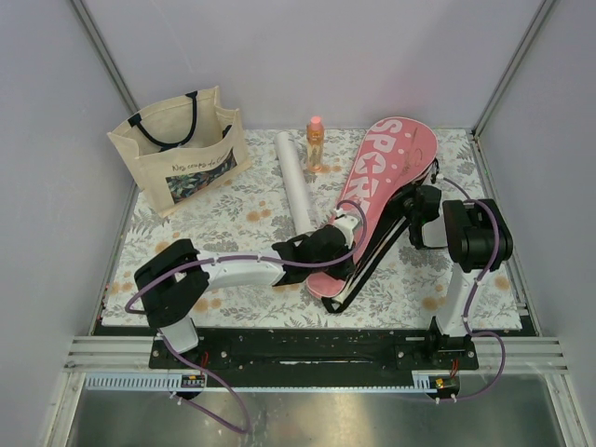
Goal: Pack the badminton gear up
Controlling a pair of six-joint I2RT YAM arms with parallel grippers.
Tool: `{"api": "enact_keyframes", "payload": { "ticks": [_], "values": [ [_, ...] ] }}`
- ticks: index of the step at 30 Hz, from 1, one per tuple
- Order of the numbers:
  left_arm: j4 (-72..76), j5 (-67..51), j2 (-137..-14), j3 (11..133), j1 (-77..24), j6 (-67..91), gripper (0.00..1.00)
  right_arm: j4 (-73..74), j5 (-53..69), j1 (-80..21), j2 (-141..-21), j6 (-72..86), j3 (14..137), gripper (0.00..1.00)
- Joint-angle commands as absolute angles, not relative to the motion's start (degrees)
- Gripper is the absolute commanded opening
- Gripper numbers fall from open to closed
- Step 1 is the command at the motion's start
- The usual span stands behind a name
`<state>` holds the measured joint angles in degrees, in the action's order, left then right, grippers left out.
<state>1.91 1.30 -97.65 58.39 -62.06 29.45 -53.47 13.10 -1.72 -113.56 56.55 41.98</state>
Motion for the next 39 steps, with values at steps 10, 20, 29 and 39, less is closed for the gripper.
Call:
{"api": "enact_keyframes", "payload": {
  "ticks": [10, 20, 29, 39],
  "values": [
    [9.13, -5.89, -96.15, 54.23, -66.27, 38.58, 0.0, -66.8, -1.48, -3.34, -115.4, 61.52, 45.26, 0.0],
    [10.55, -2.99, -97.3, 53.09, -68.29, 39.64, 0.0, -61.79, -6.85, -5.27, -115.93, 62.49, 46.67, 0.0],
    [7.83, 1.56, -98.79, 52.91, -69.87, 41.13, 0.0, -58.89, -3.88, -5.27, -115.5, 62.49, 48.17, 0.04],
    [2.81, 5.36, -98.88, 56.25, -69.96, 40.43, 0.21, -14.89, 4.22, -5.1, -98.8, 50.55, 48.86, 0.48]
  ]
}}
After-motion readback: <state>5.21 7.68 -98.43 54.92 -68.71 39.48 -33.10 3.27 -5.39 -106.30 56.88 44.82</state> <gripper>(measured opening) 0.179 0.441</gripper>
